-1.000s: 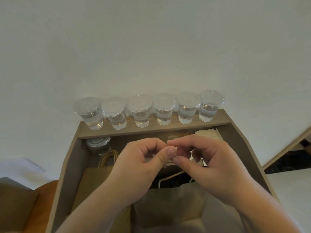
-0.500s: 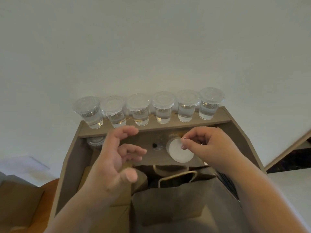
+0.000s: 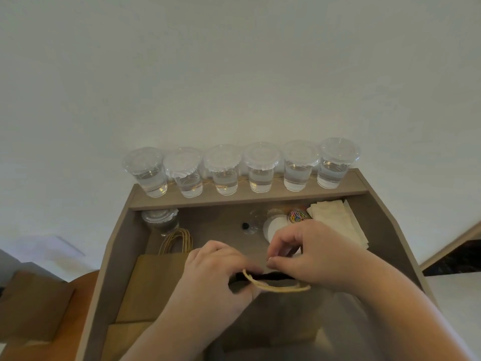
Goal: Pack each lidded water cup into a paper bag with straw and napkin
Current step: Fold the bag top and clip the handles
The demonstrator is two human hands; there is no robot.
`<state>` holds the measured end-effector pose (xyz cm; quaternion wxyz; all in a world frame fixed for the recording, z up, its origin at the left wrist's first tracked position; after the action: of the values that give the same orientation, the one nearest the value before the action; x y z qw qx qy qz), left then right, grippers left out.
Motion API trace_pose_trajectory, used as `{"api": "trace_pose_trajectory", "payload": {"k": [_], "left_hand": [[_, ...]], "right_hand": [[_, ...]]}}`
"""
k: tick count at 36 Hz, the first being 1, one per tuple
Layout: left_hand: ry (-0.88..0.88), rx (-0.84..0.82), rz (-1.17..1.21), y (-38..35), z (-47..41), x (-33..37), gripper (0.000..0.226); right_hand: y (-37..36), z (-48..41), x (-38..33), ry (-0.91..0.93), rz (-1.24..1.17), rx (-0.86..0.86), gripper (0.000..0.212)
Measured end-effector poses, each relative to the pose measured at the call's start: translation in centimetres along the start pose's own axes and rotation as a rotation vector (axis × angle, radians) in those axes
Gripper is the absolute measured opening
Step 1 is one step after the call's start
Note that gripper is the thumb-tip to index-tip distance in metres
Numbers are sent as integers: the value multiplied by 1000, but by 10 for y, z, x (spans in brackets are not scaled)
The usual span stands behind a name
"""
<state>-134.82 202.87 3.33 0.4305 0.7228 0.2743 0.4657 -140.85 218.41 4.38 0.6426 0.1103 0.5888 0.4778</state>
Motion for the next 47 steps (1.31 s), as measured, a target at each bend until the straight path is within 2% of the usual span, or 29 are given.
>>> {"api": "trace_pose_trajectory", "payload": {"k": [6,12,17,24,28,33,47], "left_hand": [[-1,13,70,-3,-3,6,30],[-1,30,119,-2,-3,5,40],[-4,-15,123,-3,-4,4,14],[-6,-8,142,-2,-3,3,13],[-33,42,148,3,-2,7,29],[-67,50,134,4,-1,11,24],[-107,76,70,2,-2,10,16]], "right_hand": [[-7,17,-7,13,98,3,6],[-10,27,-9,-14,133,59,6],[-12,29,-11,-24,161,62,13],[-13,29,-14,-36,191,46,15],[-10,34,-17,-47,208,96,14],[-17,35,-22,-52,305,104,15],[-17,27,-11,-120,344,79,21]]}}
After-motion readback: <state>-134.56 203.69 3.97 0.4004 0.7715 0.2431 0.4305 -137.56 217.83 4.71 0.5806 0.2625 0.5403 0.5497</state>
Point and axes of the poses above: each hand's wrist, its own z-axis away from the middle knuckle, its own y-axis out of the back of the hand, x = y × z, the point moved 9 cm from there along -z, towards the middle knuckle, and after that the axes turned 11 degrees about -y, right-handed, at the moved point
